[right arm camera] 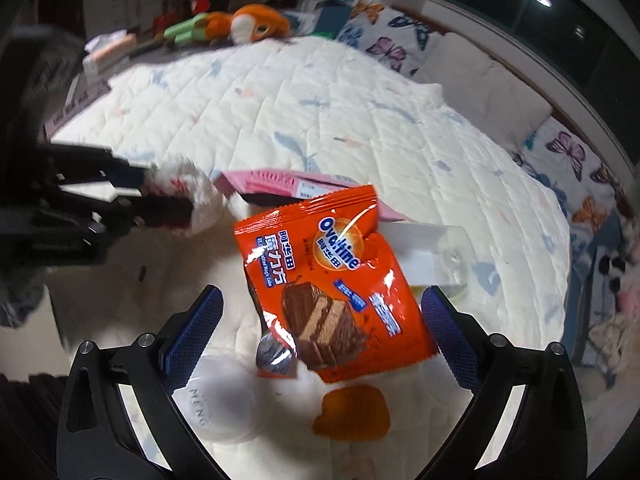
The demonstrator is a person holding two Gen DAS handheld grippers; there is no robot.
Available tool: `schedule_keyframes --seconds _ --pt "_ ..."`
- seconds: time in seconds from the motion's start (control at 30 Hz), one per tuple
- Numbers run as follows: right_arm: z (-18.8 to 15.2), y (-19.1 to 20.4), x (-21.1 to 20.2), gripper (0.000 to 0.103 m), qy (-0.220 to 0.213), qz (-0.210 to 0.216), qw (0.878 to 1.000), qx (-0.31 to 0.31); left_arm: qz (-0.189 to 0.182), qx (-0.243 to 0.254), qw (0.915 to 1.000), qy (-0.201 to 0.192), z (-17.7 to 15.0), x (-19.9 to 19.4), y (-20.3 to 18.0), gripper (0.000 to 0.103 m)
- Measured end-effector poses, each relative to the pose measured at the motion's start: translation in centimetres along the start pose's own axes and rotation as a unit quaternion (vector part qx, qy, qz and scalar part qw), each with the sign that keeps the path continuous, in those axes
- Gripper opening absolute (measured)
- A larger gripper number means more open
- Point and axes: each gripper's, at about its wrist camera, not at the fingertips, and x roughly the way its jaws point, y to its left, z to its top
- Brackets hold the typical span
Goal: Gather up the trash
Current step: 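Grasp the orange Ovaltine wrapper with the right gripper while the left gripper holds the tissue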
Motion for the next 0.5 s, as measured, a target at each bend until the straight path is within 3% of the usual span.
schedule_keyframes --seconds 0.17,0.4,0.5 --pt "0.3 -0.2 1.7 0.098 0.018 -0.026 0.999 -0.007 -0.004 -0.001 1.0 -0.004 0.0 -0.4 0.3 0.038" --pt "0.0 -0.4 1.4 0.078 0.014 -0.027 0.999 0.013 -0.012 0.0 0.9998 -0.014 0.2 -1.2 0.1 0.038" --pt "-0.2 -0.3 0.5 0.076 0.001 -0.022 0.999 0.026 -0.017 0.003 0.9996 -0.021 0.3 -1.9 -0.3 0.038"
